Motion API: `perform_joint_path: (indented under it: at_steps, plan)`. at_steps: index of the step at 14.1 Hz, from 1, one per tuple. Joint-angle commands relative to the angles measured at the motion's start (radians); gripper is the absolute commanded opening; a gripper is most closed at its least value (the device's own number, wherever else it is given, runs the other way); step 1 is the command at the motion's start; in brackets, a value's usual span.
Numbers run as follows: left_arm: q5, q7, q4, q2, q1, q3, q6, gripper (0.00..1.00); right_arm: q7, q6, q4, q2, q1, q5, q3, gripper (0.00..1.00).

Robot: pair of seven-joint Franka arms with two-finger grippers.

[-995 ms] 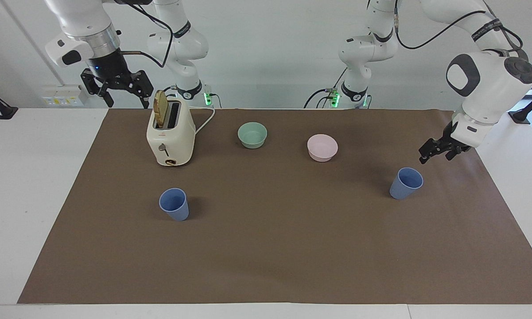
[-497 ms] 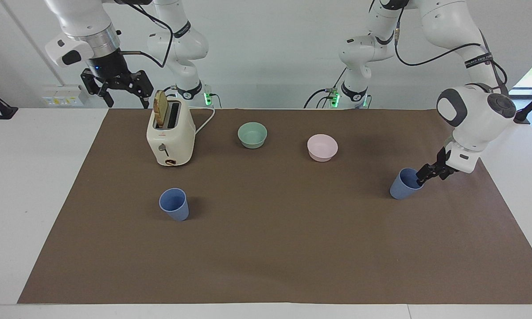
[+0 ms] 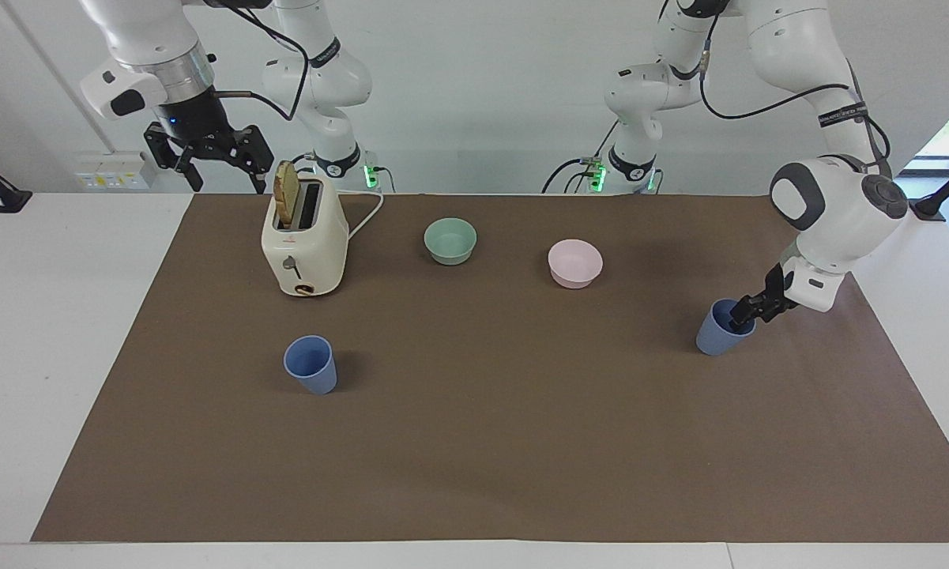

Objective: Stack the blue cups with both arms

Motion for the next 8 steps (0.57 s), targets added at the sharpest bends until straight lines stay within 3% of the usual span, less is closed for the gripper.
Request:
perform_joint_path:
  at_steps: [1, 8]
  plan:
    - [-0.013, -0.039, -0.020, -0.019, -0.019, 0.004, 0.001, 0.00, -0.015, -0.019, 0.002, 0.000, -0.008, -0.009, 0.004, 1.00]
    - [-0.025, -0.128, 0.173, -0.010, -0.036, -0.004, -0.143, 0.00, -0.019, -0.011, 0.008, 0.003, -0.008, -0.026, 0.005, 1.00]
